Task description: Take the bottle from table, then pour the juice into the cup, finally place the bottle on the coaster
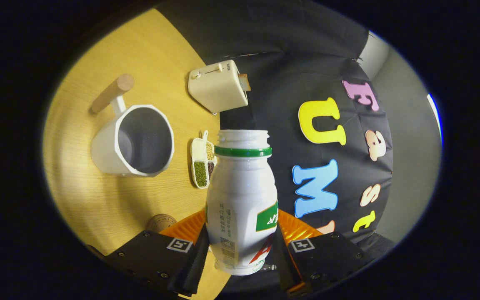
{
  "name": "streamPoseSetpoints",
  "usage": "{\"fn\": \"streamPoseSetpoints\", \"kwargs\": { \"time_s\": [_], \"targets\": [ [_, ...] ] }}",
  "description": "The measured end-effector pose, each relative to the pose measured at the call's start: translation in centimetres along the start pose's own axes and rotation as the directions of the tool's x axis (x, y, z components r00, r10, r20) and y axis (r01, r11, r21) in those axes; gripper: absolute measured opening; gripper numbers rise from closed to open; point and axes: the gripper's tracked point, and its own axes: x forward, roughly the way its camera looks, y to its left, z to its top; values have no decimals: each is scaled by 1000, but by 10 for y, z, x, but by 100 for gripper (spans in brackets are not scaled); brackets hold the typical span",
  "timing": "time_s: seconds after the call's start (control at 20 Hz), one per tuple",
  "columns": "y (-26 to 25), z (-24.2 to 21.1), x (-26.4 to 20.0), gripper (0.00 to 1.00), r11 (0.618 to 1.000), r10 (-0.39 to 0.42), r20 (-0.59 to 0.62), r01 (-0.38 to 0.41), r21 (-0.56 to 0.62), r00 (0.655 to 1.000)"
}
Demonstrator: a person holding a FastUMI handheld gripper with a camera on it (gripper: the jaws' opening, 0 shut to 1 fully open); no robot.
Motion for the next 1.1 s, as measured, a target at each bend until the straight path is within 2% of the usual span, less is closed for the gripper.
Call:
{"fn": "streamPoseSetpoints", "kwargs": {
  "time_s": [0.2, 0.4, 0.5, 0.65, 0.9, 1.1],
  "targets": [
    [-5, -8, -3, 71, 990, 9, 5, -10, 138, 1000],
    [-11, -19, -5, 71, 949, 15, 24, -21, 315, 1000],
    [-13, -23, -8, 70, 909, 16, 38, -30, 415, 999],
    [-10, -23, -11, 71, 827, 39, 83, -78, 557, 996],
    [-12, -24, -12, 71, 742, 43, 129, -118, 660, 991],
    [-7, -27, -6, 70, 627, 41, 154, -145, 765, 987]
  ]
}}
